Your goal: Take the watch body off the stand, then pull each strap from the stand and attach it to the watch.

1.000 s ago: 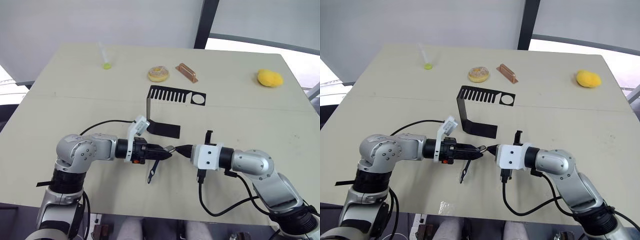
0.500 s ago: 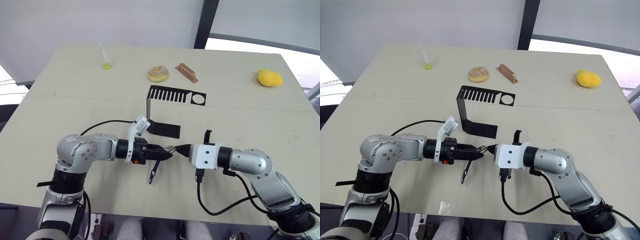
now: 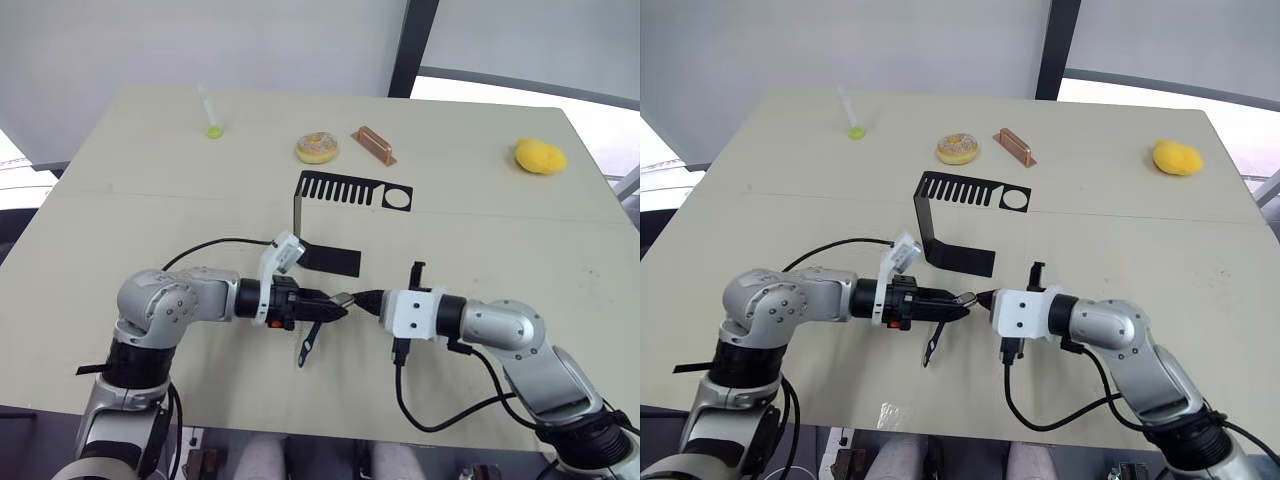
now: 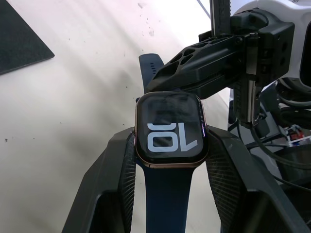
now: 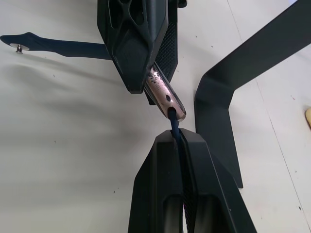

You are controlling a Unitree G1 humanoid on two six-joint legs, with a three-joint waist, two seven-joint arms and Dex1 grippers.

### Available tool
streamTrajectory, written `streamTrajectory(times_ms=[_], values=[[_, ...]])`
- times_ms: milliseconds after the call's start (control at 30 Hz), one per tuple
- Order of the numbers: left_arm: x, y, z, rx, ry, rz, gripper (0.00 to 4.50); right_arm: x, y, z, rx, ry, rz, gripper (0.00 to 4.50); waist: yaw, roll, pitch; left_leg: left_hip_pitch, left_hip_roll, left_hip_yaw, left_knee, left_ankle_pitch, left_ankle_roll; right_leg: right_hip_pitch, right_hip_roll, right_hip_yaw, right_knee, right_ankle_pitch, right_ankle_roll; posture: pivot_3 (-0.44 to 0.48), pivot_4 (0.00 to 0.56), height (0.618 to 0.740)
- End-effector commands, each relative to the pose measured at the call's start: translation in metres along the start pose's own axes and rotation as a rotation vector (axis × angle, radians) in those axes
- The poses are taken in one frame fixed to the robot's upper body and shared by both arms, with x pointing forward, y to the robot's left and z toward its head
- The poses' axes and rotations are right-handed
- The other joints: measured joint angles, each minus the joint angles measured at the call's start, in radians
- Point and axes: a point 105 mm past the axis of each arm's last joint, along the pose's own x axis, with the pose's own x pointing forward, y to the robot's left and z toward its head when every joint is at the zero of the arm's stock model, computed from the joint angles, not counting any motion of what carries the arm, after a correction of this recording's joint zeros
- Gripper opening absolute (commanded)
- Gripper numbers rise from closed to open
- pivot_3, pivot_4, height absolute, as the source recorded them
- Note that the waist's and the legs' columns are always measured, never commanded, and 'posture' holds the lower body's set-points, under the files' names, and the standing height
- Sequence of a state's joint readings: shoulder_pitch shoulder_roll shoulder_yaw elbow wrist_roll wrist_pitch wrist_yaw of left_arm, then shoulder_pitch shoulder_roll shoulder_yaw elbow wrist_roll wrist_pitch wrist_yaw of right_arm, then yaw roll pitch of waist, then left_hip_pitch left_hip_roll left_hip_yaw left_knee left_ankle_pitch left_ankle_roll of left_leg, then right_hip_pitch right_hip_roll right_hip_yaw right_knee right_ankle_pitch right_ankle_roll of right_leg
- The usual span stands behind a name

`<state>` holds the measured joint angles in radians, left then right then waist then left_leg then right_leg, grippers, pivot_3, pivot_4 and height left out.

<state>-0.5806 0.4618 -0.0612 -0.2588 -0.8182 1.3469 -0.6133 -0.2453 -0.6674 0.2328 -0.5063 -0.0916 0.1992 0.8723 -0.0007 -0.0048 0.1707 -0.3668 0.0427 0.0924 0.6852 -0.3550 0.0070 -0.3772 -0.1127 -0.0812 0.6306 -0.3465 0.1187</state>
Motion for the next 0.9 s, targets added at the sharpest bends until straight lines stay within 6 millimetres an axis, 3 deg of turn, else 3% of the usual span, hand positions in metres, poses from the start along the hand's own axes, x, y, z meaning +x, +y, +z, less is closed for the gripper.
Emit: streamTrajectory(times_ms=[33,900], values=[[0.003,0.005,0.001,0.026,-0.004,0.053,1.59,-0.003,-0.001,0.029,-0.068,-0.109,-0.010,0.00,0.000,0.000,0.000,0.000,0.000,0.000,0.000,0.000,0.000,0.000,0.000,0.000,0.000,0.000,0.000,0.000,0.150,0.740],[0.013,-0.009,0.003,0.028,0.007,-0.018,1.59,0.008,-0.001,0.030,-0.117,-0.104,-0.017,0.00,0.000,0.000,0.000,0.000,0.000,0.000,0.000,0.000,0.000,0.000,0.000,0.000,0.000,0.000,0.000,0.000,0.150,0.740]])
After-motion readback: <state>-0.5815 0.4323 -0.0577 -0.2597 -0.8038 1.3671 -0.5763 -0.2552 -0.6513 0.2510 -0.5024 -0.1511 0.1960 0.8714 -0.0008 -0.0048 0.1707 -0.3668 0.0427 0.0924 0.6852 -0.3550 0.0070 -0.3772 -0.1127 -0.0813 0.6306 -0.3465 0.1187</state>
